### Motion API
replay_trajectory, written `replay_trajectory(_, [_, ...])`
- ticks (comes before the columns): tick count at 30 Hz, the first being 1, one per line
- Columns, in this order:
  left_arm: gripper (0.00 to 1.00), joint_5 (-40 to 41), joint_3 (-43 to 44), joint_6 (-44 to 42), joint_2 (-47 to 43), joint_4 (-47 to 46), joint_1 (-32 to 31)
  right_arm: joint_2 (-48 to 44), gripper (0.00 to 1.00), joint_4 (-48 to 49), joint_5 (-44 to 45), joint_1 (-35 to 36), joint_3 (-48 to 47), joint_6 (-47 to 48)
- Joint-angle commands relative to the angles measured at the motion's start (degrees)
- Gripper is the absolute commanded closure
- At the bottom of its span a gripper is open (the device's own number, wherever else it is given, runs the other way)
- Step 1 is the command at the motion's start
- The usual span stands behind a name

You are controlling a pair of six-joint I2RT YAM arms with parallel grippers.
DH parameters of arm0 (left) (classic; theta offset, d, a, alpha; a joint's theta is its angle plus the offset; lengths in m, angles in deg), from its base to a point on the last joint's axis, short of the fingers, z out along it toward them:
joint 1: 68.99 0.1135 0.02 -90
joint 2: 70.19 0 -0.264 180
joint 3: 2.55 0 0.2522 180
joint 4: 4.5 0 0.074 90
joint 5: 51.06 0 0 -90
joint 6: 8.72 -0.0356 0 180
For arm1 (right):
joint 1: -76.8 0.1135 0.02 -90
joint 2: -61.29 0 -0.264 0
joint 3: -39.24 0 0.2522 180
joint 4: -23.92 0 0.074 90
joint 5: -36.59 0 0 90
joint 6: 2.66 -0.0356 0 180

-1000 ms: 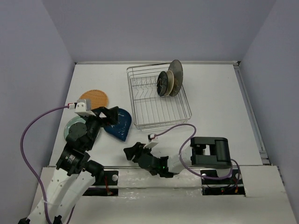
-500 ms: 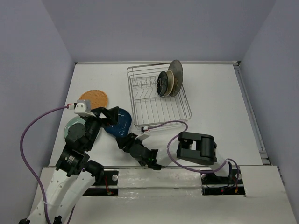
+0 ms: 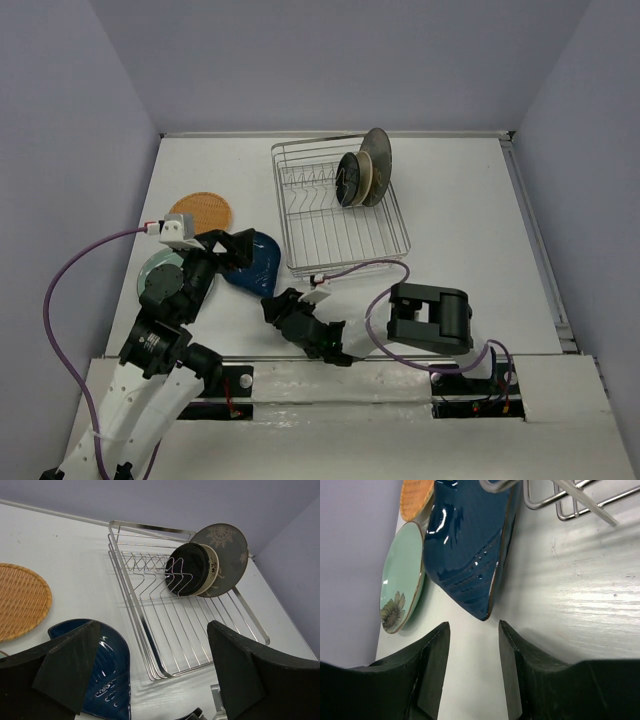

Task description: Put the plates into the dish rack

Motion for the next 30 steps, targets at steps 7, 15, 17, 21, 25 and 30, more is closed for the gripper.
replay_trajectory(7, [0.01,-0.8,1.6,0.1,0.3,-3.3,0.5,0.2,0.51,-4.6,4.6,-0.1,-1.9,-3.0])
replay_trajectory(15, [0.01,-1.5,1.6,0.0,0.7,-3.5,0.5,2.5,0.51,-1.9,1.6,-3.7,-3.1,-3.0])
replay_trajectory(17, [0.01,-1.7,1.6,-0.1,0.9,-3.5,0.5,3.5,0.51,-0.4,0.6,-3.7,-3.3,-1.9])
replay_trajectory(21, [0.01,-2.0,1.6,0.0,1.2,-3.6,0.5,4.7,0.51,1.6,-0.4,-3.7,-4.1,-0.9])
replay_trajectory(25, [0.01,-2.1,1.6,0.0,1.4,-3.6,0.6,5.4,0.71,0.7,-0.3,-3.7,-5.2,-0.1])
replay_trajectory(30, [0.01,-2.1,1.6,-0.1,1.5,-3.6,0.6,4.0,0.88,-2.5,-1.8,-3.1,-4.1,-2.2])
